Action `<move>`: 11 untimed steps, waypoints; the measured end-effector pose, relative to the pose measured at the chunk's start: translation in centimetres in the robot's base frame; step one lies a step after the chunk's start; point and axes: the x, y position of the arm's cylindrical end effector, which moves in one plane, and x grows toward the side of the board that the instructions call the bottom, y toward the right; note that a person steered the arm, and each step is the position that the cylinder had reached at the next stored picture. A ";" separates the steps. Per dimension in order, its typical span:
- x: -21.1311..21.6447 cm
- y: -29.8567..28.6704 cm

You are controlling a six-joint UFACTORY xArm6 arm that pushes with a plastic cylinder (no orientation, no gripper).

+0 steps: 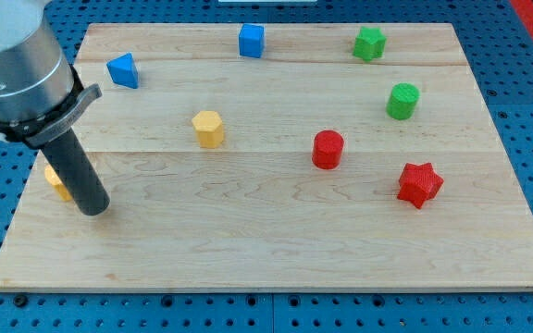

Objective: Move the yellow heart below the blue triangle

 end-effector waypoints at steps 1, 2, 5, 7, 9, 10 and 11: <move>2.6 -4.0; 1.1 -9.5; -7.0 -4.9; -11.5 5.1; -14.3 4.7; -13.2 5.4; -11.2 2.9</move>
